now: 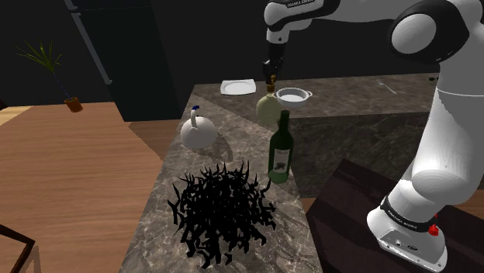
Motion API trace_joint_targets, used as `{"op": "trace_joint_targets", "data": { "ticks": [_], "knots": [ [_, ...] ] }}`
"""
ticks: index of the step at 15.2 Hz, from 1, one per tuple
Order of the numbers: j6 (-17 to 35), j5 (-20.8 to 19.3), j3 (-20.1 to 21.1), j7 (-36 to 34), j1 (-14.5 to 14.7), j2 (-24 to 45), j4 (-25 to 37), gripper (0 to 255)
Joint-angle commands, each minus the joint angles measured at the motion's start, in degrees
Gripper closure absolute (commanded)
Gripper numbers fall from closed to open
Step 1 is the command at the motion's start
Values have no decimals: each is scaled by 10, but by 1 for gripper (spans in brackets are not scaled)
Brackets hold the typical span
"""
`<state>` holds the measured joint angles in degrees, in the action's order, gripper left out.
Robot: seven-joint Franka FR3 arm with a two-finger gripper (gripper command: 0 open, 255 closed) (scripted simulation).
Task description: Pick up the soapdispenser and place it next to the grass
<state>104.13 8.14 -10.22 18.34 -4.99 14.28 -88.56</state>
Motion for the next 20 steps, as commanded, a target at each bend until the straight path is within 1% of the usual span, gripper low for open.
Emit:
{"op": "trace_joint_targets", "data": {
  "ticks": [1,11,20],
  "knots": [
    [-15,-1,0,-1,0,-2,13,255],
    [-96,0,-1,-8,-4,8,104,255],
    [-178,5,-2,-13,-12,34,213,255]
  ]
}}
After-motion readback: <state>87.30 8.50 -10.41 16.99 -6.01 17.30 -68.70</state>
